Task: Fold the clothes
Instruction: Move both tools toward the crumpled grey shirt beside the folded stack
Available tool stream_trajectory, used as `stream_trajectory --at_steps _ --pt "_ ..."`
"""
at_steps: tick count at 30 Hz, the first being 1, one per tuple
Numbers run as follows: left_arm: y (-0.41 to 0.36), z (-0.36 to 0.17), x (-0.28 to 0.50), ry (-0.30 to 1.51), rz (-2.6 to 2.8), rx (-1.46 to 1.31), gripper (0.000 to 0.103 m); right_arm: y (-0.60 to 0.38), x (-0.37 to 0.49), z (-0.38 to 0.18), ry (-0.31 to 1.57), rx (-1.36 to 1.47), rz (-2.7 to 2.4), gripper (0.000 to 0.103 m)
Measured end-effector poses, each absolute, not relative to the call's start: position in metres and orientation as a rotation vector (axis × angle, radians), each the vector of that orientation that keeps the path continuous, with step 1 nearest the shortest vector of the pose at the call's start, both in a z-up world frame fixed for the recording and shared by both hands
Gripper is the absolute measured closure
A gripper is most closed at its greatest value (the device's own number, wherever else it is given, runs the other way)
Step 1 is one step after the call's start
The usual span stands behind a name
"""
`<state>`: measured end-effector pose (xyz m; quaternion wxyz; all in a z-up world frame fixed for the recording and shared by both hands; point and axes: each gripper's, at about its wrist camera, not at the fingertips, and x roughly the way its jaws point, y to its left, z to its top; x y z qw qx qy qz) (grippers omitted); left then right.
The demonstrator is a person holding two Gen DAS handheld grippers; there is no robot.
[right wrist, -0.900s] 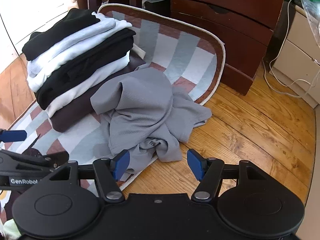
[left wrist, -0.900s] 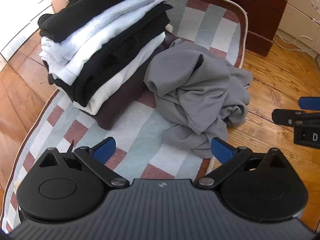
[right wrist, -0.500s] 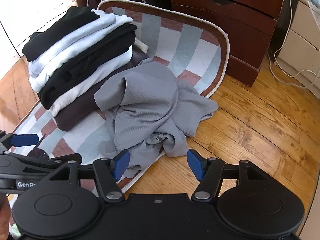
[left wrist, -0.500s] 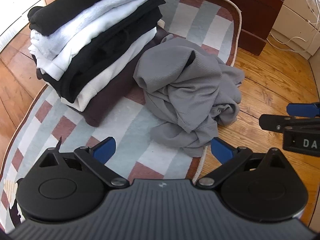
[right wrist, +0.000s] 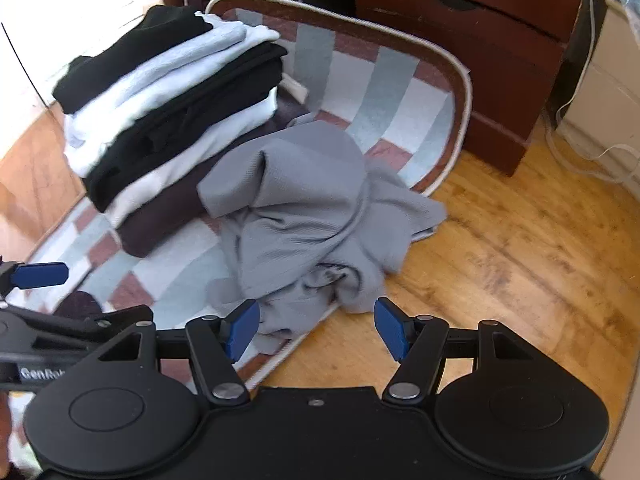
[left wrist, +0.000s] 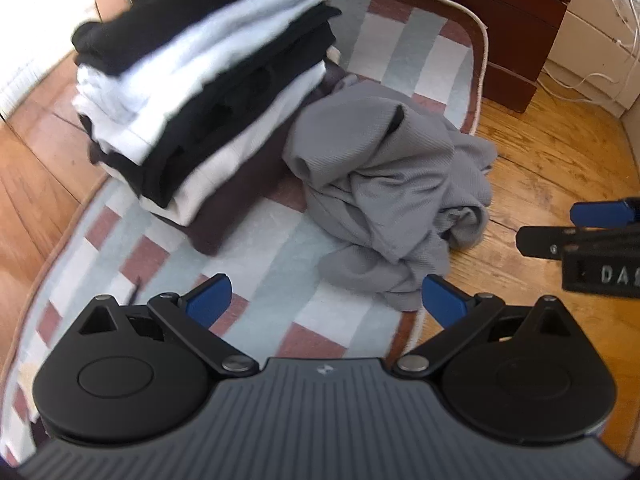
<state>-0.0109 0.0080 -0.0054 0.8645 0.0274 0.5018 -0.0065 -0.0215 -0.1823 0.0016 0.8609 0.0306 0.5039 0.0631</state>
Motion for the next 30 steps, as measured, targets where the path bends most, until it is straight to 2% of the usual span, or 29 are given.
stream_trajectory --at_steps 30 --pt "0.013 0.005 -0.02 1.019 -0.025 -0.04 0.0 -0.174 -0.027 -0.001 1.049 0.064 0.159 0.034"
